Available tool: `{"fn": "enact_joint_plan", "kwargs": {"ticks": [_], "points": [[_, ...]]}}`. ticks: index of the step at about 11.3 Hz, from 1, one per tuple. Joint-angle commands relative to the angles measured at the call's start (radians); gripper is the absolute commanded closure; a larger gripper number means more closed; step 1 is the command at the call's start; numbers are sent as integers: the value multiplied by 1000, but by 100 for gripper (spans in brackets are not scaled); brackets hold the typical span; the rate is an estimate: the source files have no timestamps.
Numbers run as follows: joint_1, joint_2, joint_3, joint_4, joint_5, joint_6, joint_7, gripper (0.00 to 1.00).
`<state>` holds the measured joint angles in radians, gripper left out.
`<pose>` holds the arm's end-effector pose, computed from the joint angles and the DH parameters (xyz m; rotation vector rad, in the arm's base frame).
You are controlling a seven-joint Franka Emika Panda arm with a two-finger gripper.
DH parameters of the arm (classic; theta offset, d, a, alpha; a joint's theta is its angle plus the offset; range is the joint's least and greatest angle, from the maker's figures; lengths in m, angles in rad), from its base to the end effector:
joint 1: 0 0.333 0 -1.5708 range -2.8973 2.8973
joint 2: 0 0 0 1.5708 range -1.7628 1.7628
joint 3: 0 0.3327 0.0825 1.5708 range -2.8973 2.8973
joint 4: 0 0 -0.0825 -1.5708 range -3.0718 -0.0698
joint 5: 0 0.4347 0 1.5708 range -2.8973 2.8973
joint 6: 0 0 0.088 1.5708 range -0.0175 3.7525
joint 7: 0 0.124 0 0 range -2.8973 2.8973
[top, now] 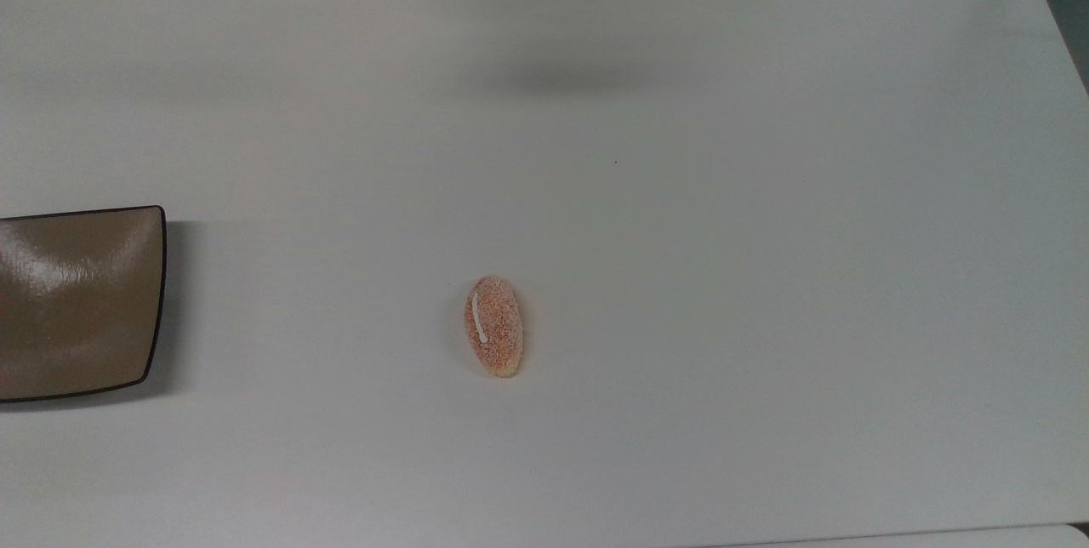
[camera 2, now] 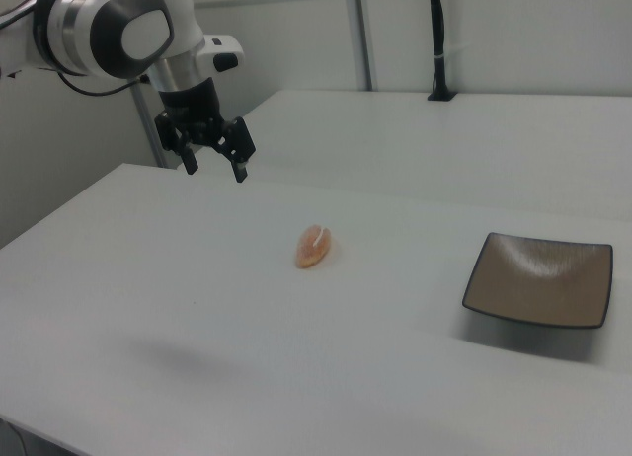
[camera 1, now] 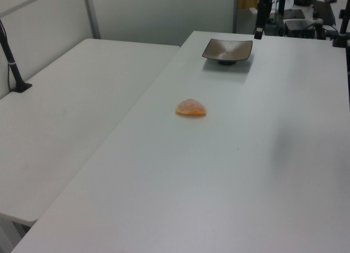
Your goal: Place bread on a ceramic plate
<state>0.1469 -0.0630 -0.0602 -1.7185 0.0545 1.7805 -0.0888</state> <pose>0.6017 0.0570 0.6037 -3.0672 -0.2573 -0.1925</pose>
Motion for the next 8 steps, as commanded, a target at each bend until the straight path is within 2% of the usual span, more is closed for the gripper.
{"fn": "enact_joint_plan", "kwargs": {"ticks": [1, 8], "points": [[9, -6, -9, -16, 19, 25, -15, 0], [14, 58, -4, -4, 10, 28, -29, 0]]}}
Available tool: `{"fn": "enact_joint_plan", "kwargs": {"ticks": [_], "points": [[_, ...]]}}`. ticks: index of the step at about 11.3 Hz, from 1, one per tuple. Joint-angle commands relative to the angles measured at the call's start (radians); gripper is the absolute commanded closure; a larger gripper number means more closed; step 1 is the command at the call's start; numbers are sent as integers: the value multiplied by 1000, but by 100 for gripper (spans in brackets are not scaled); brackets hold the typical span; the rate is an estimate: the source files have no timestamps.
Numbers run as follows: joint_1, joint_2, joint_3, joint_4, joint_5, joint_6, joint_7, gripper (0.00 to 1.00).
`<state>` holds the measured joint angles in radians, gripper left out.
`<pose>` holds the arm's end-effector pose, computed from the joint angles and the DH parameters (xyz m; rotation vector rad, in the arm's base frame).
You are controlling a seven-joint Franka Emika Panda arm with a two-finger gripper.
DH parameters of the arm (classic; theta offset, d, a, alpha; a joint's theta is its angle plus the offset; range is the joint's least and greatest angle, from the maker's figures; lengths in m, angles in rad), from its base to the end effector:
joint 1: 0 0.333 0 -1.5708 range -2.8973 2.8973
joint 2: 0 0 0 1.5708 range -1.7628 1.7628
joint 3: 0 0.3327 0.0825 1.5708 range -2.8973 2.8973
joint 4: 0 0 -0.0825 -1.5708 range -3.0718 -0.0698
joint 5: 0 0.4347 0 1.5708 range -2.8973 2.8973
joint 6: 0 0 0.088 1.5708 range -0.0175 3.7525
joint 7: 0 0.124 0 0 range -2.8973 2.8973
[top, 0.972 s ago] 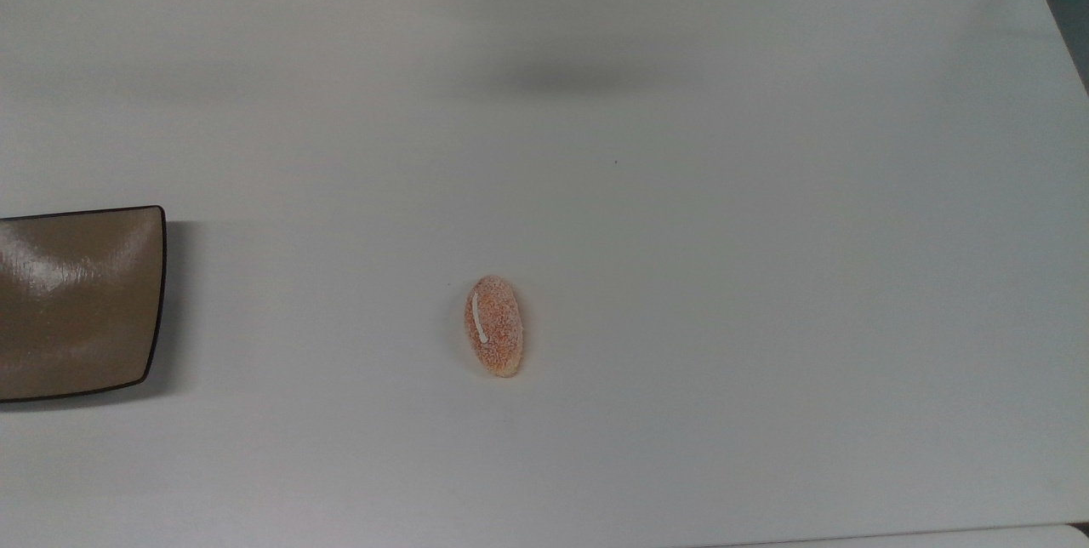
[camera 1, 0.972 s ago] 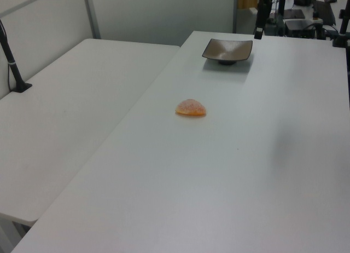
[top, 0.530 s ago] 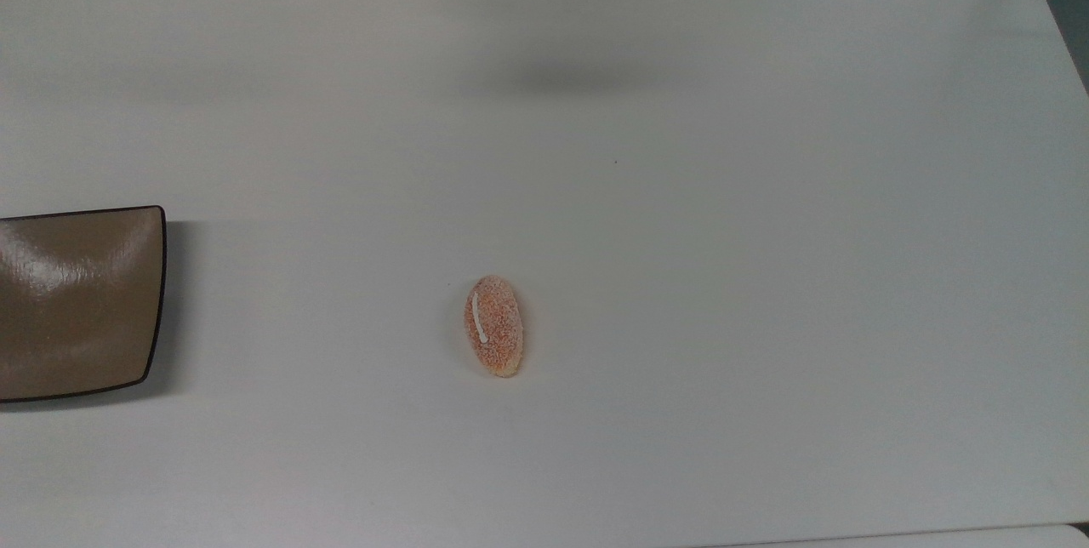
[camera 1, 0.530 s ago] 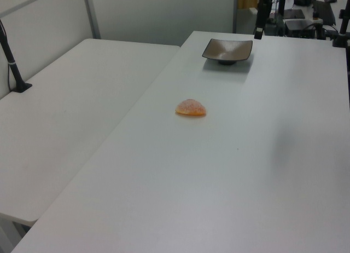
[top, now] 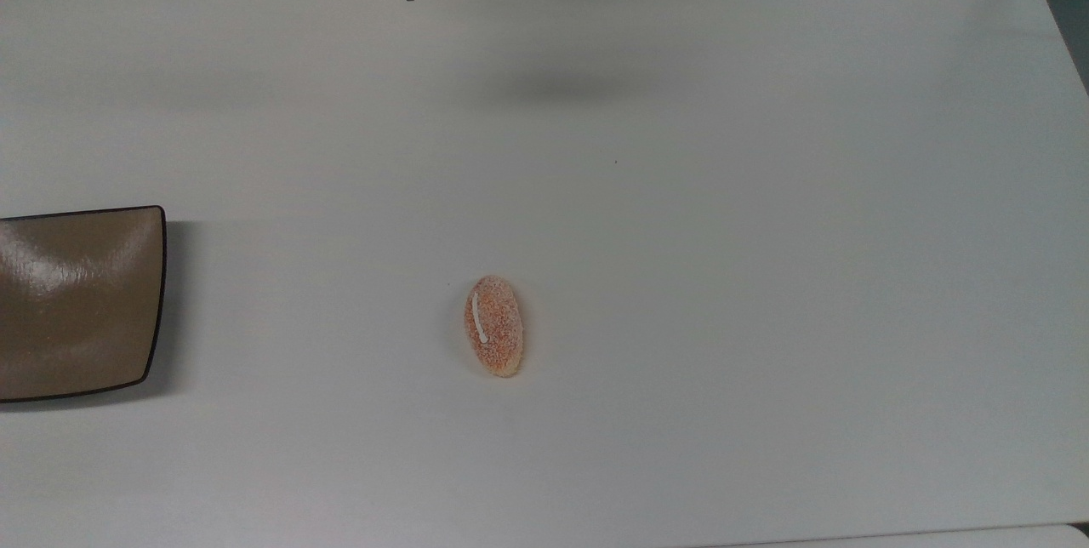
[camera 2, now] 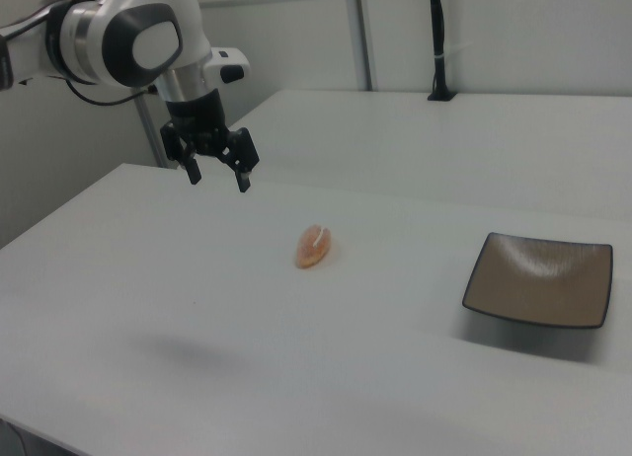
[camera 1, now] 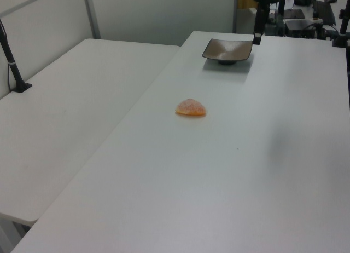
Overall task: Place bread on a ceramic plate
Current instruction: 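Move the open gripper over the bread roll and lower it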
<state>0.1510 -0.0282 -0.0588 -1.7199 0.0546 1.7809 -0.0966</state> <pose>0.6102 0.0617 0.5818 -3.0708 -0.2767 -0.1377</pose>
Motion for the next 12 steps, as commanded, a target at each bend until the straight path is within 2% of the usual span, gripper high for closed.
{"fn": "enact_joint_plan", "kwargs": {"ticks": [1, 4, 7, 10, 12], "points": [[13, 43, -3, 31, 10, 28, -18, 0], [30, 132, -3, 110, 14, 90, -9, 0], [30, 235, -3, 250, 5, 87, -11, 0], [29, 378, -4, 377, 4, 113, -14, 0], [30, 428, -4, 367, -1, 257, -12, 0]]}}
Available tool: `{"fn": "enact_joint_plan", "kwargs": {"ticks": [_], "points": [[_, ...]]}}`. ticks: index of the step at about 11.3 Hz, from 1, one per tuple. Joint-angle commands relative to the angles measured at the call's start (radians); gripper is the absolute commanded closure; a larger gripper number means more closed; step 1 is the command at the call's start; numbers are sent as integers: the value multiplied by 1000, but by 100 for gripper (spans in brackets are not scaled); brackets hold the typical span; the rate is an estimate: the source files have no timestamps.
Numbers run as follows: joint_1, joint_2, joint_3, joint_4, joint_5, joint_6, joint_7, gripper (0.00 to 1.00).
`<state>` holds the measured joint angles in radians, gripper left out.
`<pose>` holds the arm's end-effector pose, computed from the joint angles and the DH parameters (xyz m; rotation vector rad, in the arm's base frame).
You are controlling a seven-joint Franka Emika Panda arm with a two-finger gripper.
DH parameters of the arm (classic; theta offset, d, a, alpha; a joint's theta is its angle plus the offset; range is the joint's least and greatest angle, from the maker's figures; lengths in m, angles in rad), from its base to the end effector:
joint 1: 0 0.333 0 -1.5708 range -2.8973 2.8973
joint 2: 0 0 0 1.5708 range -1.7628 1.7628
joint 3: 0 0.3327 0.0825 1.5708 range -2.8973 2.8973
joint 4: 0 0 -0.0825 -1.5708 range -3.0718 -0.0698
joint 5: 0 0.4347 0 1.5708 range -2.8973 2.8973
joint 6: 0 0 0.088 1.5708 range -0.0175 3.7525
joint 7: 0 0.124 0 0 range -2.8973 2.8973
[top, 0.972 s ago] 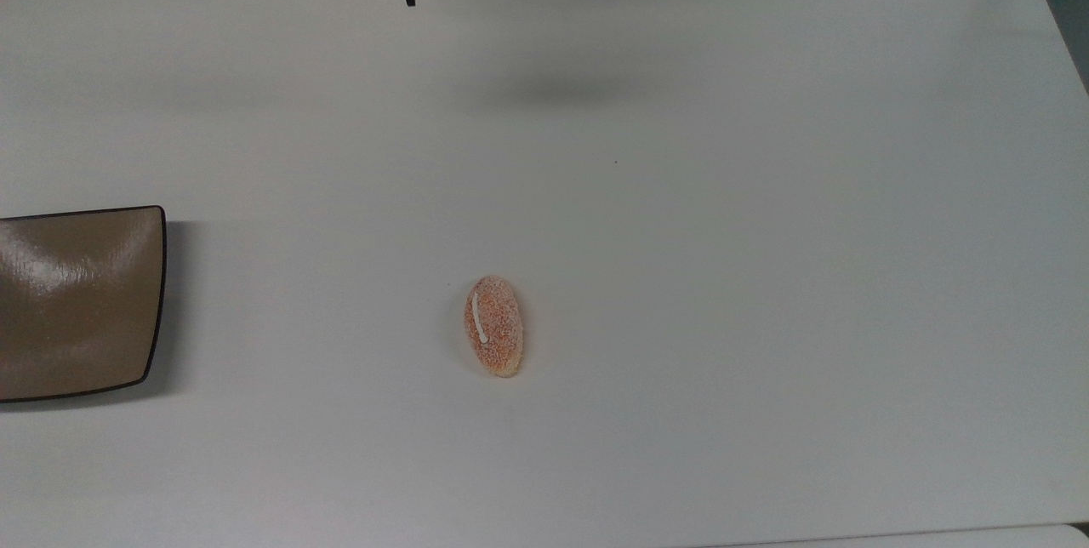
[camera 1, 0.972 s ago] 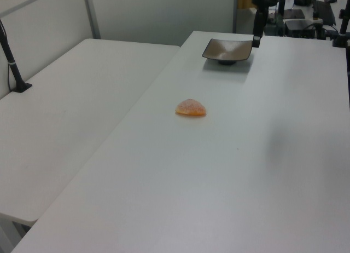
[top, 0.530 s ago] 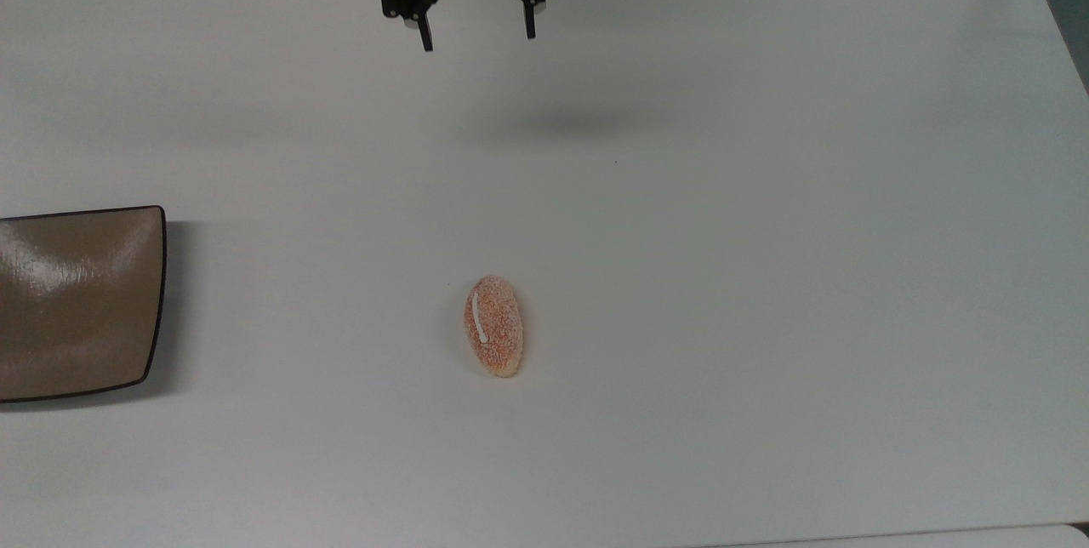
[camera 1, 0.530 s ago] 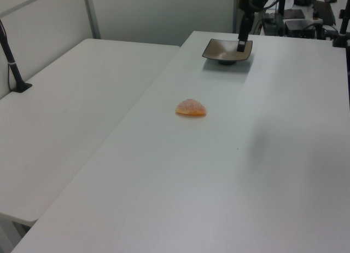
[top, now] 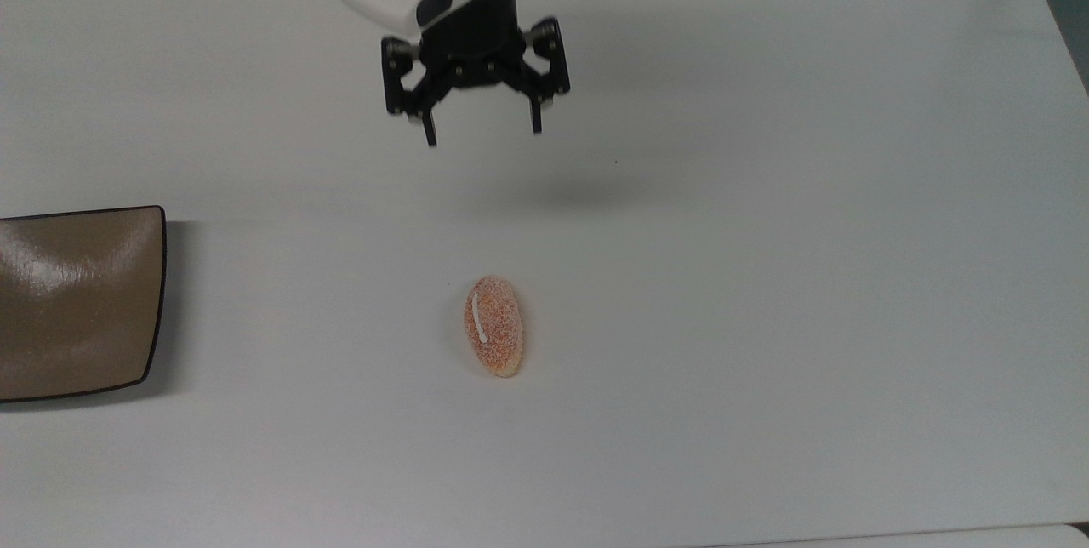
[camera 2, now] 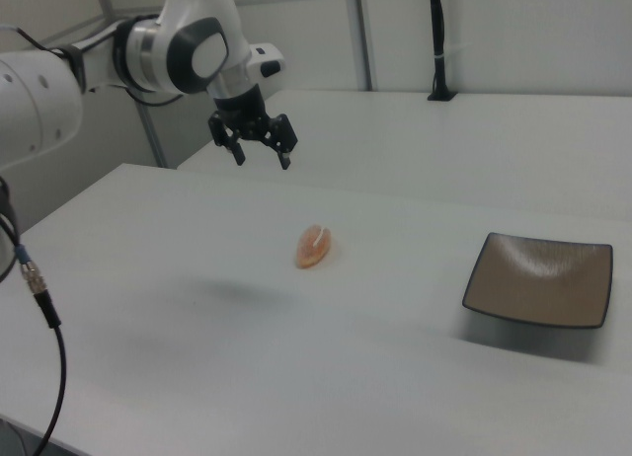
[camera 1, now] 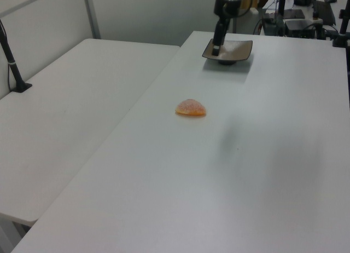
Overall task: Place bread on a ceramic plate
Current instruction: 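Move the open gripper over the bread roll and lower it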
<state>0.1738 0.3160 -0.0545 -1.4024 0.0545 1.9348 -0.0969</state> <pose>0.7300 0.0977 0.5394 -3.0683 -0.3185 -0.3351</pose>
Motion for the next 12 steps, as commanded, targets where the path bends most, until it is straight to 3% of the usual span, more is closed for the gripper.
{"fn": "enact_joint_plan", "kwargs": {"ticks": [1, 8, 12], "points": [[6, 116, -8, 51, -17, 128, -12, 0], [18, 247, -7, -21, -54, 423, -10, 0], [19, 291, -7, -46, -91, 472, -9, 0]]}}
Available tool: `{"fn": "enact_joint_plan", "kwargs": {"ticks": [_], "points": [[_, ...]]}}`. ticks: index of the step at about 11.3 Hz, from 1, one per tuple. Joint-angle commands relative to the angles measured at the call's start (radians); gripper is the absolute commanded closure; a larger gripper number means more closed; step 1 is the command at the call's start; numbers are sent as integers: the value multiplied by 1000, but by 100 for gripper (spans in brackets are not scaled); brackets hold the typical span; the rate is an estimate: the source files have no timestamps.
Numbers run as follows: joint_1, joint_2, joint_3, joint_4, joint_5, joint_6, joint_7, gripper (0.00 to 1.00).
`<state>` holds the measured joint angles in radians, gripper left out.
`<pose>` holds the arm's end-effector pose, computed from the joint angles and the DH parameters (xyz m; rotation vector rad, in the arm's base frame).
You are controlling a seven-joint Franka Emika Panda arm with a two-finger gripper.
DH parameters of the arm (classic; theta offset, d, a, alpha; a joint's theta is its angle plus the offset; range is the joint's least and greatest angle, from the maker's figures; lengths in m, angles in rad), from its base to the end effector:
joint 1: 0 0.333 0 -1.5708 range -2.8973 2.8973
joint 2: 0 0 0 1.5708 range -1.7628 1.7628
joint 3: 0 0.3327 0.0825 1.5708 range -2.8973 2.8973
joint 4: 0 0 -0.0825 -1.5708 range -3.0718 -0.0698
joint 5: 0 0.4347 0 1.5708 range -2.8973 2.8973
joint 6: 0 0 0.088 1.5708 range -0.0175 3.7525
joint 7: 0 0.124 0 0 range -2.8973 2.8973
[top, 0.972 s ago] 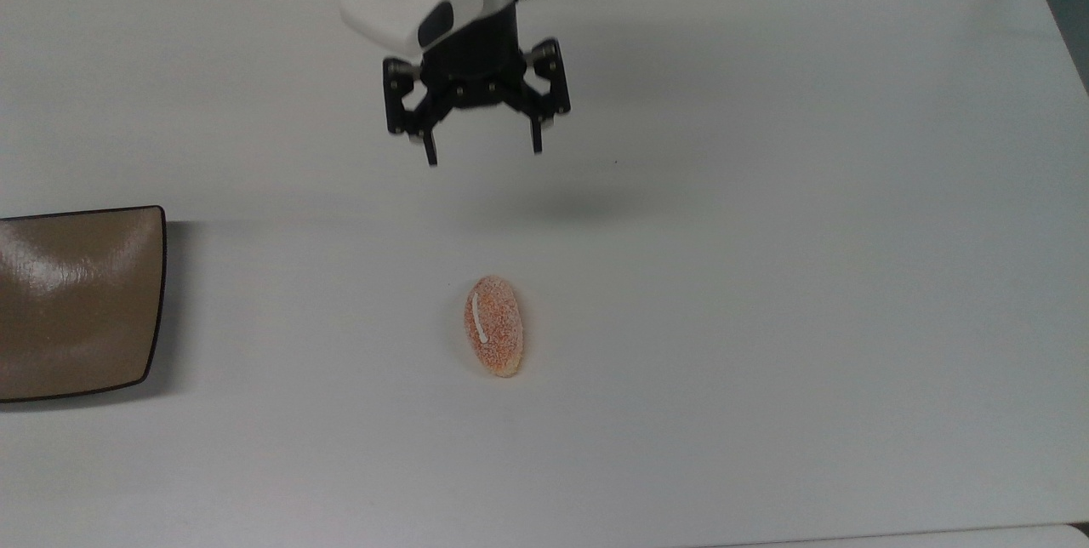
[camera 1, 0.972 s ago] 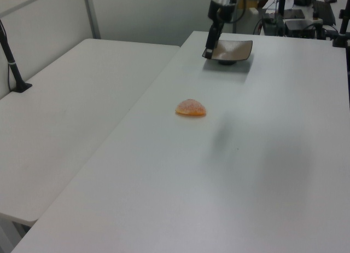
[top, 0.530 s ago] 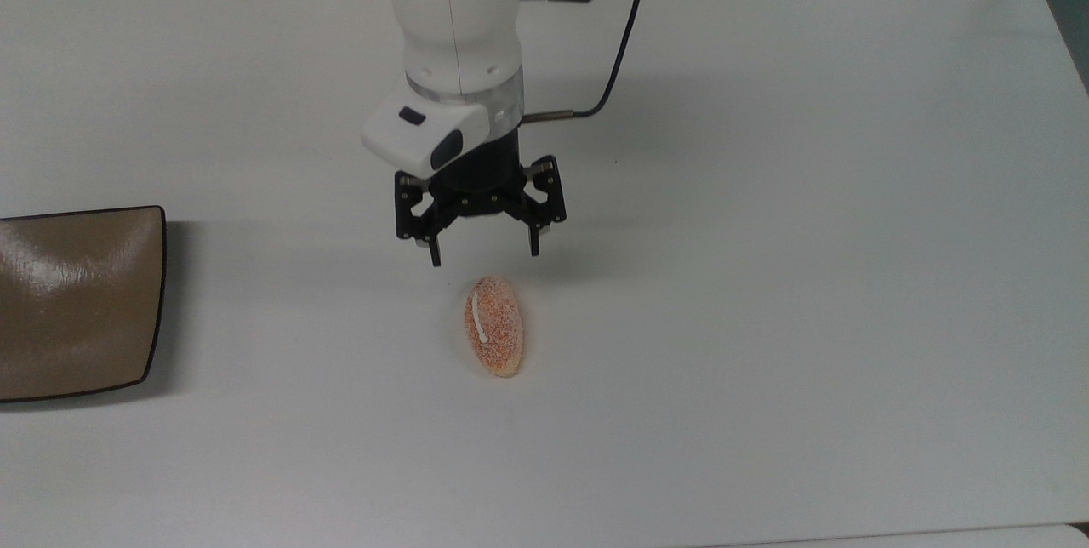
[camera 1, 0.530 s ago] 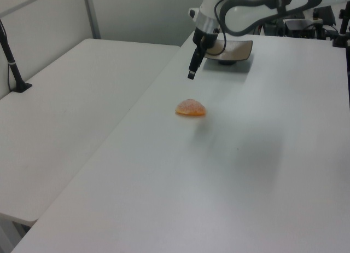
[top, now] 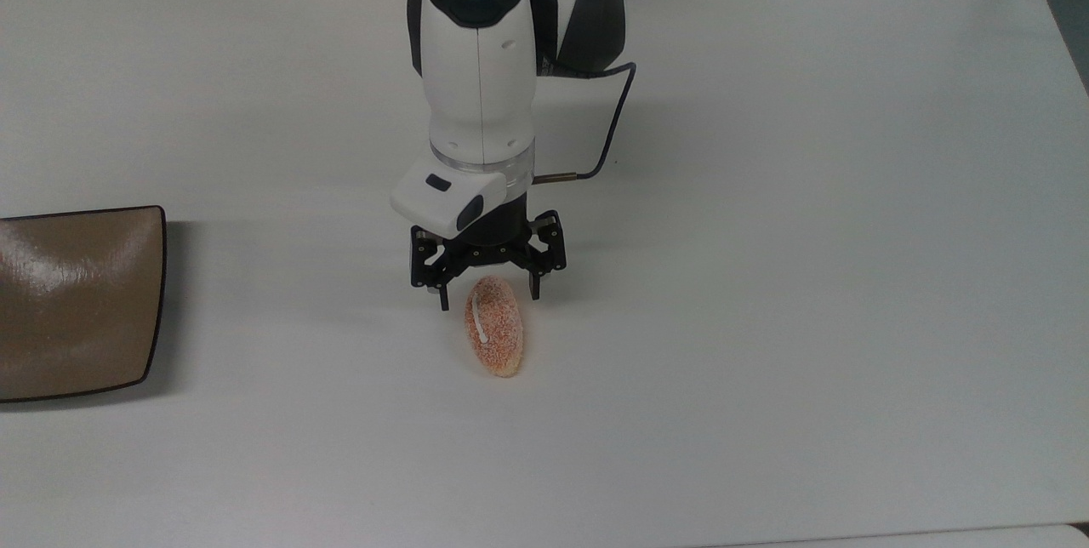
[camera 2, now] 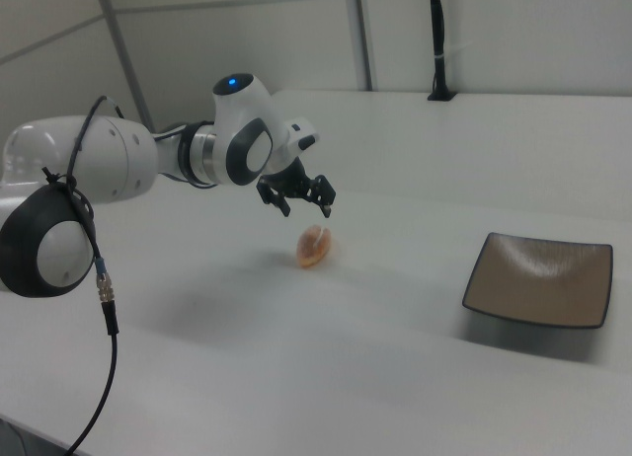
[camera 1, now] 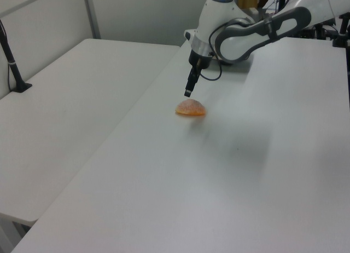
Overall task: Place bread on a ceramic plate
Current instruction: 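Close the gripper on the bread roll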
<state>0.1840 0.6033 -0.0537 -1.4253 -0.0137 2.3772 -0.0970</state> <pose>0.8002 0.1130 0.3561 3.0366 0.3821 0.5411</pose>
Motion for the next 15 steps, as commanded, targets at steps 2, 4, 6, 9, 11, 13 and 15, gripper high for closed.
{"fn": "enact_joint_plan", "kwargs": {"ticks": [2, 4, 6, 9, 11, 13, 15], "points": [[9, 24, -8, -27, -32, 45, -9, 0], [9, 33, -6, -60, -63, 91, -9, 0], [8, 44, -6, -70, -74, 102, -6, 0], [8, 50, -6, -76, -75, 100, -6, 10], [8, 56, -6, -80, -77, 100, -6, 19], [9, 58, -6, -80, -91, 100, -6, 40], [8, 59, -5, -81, -95, 100, -7, 62]]}}
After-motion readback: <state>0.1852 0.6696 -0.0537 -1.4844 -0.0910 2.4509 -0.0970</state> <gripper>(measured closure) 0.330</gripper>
